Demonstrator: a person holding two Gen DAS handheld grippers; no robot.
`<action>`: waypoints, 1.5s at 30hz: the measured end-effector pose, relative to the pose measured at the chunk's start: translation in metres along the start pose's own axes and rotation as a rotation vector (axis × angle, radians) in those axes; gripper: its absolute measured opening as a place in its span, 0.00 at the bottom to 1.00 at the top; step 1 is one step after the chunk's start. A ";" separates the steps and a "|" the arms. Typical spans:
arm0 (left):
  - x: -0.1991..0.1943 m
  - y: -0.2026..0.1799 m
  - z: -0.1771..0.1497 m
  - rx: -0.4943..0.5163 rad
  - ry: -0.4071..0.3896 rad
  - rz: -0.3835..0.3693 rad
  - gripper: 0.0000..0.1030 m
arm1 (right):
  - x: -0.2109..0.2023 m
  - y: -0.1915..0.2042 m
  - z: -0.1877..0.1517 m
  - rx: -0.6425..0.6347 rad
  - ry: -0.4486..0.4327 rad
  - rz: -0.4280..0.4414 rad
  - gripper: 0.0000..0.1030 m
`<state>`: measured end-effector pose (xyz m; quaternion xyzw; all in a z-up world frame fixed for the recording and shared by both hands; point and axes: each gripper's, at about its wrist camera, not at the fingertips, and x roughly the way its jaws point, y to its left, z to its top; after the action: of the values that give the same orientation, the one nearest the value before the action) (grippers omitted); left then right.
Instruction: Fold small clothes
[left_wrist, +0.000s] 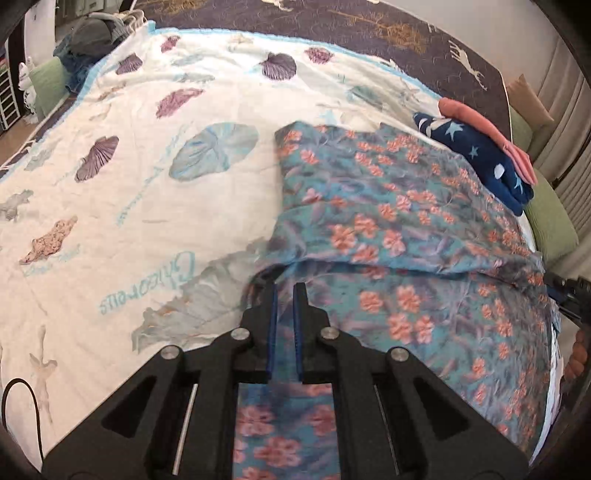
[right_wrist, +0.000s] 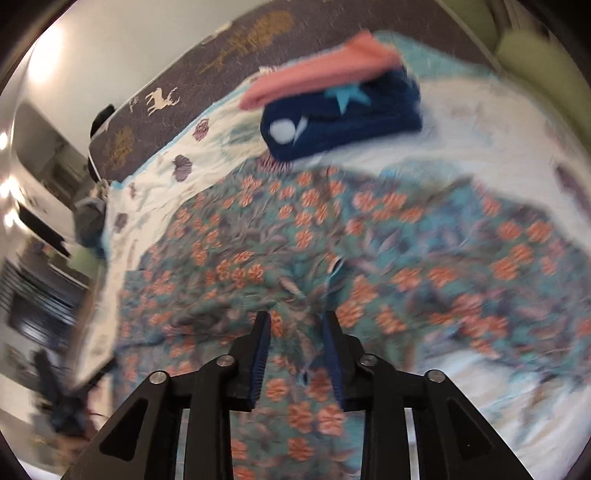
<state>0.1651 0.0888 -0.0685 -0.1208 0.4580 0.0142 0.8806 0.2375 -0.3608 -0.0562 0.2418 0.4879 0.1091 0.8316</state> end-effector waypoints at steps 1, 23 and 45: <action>0.002 0.000 0.000 0.014 0.003 -0.001 0.07 | 0.006 -0.008 0.003 0.047 0.019 0.051 0.37; -0.004 0.052 0.006 -0.228 -0.097 0.120 0.10 | 0.005 -0.033 0.054 0.207 -0.213 -0.069 0.10; -0.042 0.004 0.003 -0.024 -0.173 0.019 0.22 | -0.002 -0.016 0.018 0.076 0.029 0.276 0.04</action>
<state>0.1426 0.0965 -0.0340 -0.1254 0.3813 0.0385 0.9151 0.2517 -0.3807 -0.0555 0.3362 0.4657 0.2073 0.7919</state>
